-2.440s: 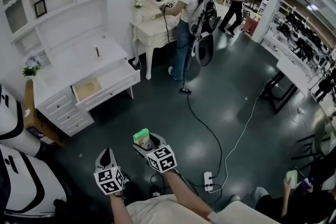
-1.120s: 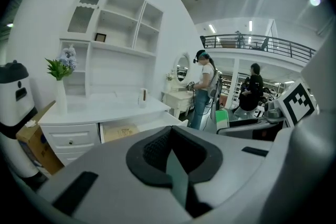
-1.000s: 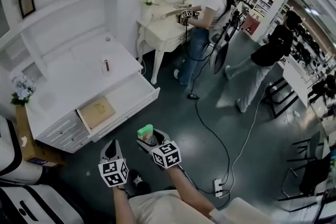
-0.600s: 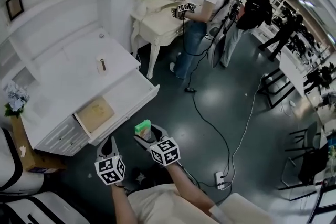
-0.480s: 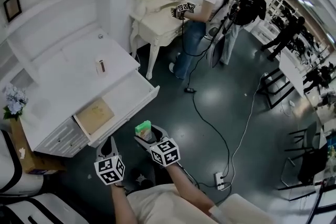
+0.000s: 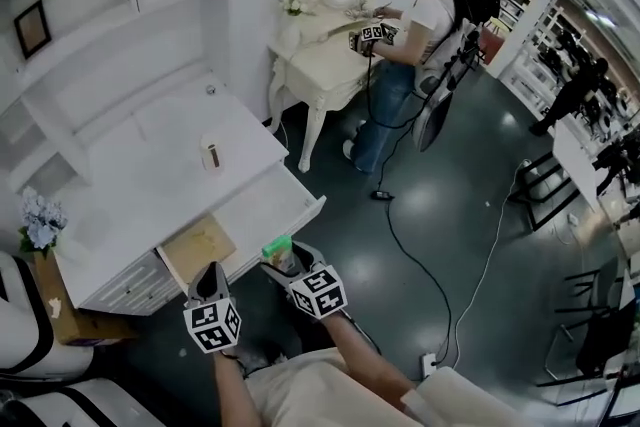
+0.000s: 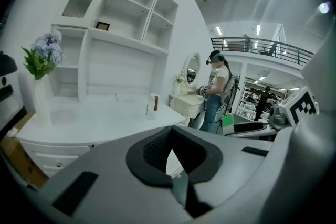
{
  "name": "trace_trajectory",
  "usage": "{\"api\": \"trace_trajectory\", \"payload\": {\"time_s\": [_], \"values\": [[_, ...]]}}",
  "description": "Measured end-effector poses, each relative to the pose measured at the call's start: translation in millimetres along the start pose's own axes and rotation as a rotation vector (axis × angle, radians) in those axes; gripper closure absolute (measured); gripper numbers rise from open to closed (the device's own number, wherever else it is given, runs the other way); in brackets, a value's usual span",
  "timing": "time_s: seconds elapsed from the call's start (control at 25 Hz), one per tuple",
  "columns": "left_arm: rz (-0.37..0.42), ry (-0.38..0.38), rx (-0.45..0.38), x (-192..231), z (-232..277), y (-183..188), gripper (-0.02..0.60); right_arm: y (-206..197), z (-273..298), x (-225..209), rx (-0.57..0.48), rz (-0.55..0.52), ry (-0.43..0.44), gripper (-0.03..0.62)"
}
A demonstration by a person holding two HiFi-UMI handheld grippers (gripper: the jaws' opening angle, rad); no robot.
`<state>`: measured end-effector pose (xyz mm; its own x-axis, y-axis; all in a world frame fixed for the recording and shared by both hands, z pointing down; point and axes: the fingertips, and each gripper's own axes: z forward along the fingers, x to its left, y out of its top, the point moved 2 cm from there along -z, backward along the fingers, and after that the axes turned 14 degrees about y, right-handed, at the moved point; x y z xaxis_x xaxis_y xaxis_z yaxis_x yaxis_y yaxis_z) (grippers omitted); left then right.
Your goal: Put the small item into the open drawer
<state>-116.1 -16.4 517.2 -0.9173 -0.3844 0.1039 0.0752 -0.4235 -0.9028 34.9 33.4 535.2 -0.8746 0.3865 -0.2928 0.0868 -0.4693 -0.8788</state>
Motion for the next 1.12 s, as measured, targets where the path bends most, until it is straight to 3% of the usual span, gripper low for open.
{"api": "trace_trajectory", "payload": {"time_s": [0.4,1.12], "values": [[0.039,0.024,0.046,-11,76,18,0.565,28,51,-59,0.06,-0.015,0.068,0.223],[0.014,0.143,0.137,5,133,8,0.565,43,126,-107,0.167,-0.024,0.187,0.223]]}}
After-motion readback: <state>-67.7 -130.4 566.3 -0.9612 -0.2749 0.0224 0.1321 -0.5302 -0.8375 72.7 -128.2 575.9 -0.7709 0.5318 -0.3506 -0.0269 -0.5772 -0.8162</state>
